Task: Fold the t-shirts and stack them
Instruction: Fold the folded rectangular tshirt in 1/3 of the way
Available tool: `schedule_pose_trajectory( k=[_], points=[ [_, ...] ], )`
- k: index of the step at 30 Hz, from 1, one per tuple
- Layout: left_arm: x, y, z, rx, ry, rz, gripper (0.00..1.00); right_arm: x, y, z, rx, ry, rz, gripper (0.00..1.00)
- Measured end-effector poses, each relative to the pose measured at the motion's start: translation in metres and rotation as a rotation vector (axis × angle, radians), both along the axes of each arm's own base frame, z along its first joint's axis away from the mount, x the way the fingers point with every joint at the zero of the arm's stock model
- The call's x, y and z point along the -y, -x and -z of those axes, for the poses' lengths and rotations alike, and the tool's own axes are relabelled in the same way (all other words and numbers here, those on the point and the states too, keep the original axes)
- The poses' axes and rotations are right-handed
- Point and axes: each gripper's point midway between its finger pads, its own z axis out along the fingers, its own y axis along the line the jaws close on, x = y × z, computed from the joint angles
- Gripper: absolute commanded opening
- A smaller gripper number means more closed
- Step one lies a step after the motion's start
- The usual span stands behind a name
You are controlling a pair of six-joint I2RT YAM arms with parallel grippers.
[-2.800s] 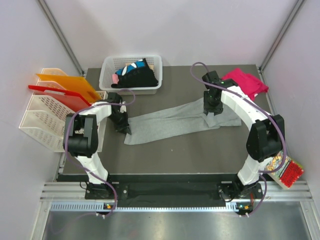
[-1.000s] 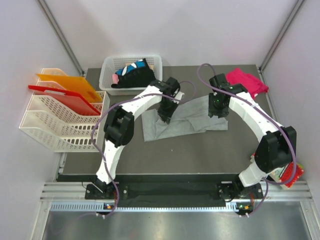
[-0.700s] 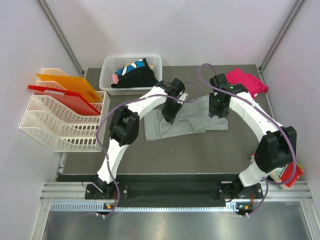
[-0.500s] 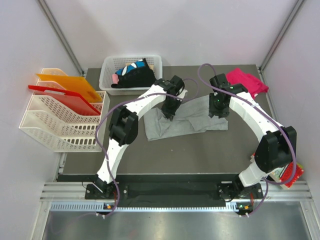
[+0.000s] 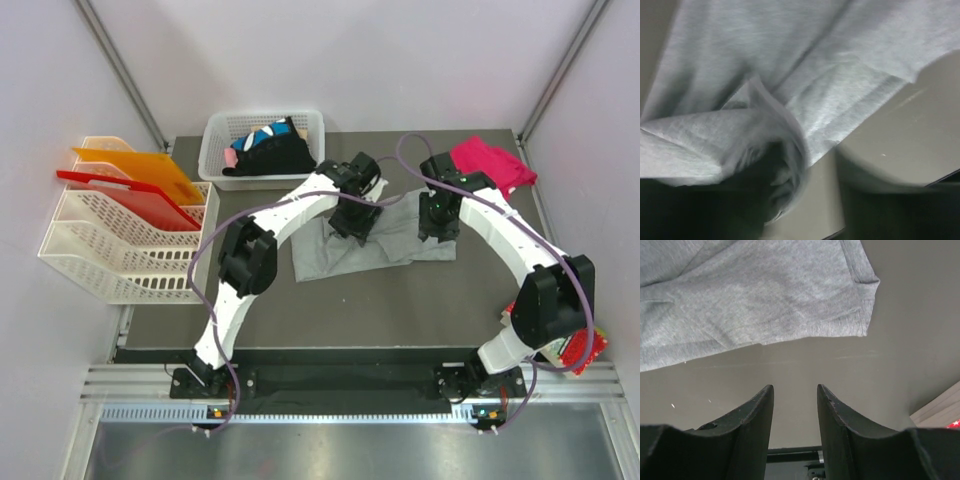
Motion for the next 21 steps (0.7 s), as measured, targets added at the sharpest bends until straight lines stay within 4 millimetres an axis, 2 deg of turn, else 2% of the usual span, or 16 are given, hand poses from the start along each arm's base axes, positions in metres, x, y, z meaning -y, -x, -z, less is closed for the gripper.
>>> schedule_pose_trajectory(
  k=[1,4,7,9,11,13,14,16,17,18,21],
  points=[
    [0.006,0.006,0.0,-0.005,0.005,0.017,0.99,0.0,0.001,0.0,0.0,0.0,0.001,0.41],
    [0.022,0.02,0.0,-0.013,0.022,0.058,0.99,0.0,0.001,-0.001,0.003,-0.002,0.002,0.42],
    [0.029,0.027,-0.001,-0.012,0.022,0.079,0.99,0.0,0.001,-0.001,0.003,-0.002,0.002,0.43],
    [0.025,0.02,-0.004,-0.004,0.027,0.067,0.99,0.0,0.001,-0.001,0.003,-0.002,0.002,0.43],
    [0.011,0.003,-0.011,0.016,0.036,0.027,0.99,-0.001,0.001,-0.001,0.003,-0.006,0.001,0.44],
    [-0.016,-0.023,-0.024,0.044,0.052,-0.049,0.99,-0.003,0.0,-0.001,0.005,-0.018,-0.002,0.43],
    [-0.037,-0.038,-0.035,0.065,0.064,-0.102,0.99,-0.004,0.0,-0.001,0.005,-0.026,-0.001,0.43],
    [-0.092,-0.068,-0.059,0.114,0.089,-0.23,0.99,-0.009,-0.002,0.0,0.002,-0.042,-0.006,0.43],
    [-0.11,-0.074,-0.073,0.141,0.102,-0.27,0.99,-0.012,-0.003,0.001,-0.001,-0.051,-0.006,0.43],
    [-0.155,-0.09,-0.087,0.169,0.113,-0.368,0.99,-0.016,-0.005,0.002,-0.006,-0.055,-0.011,0.43],
    [-0.239,-0.105,-0.124,0.252,0.147,-0.545,0.99,-0.039,-0.016,0.007,-0.015,-0.082,-0.041,0.43]
  ],
)
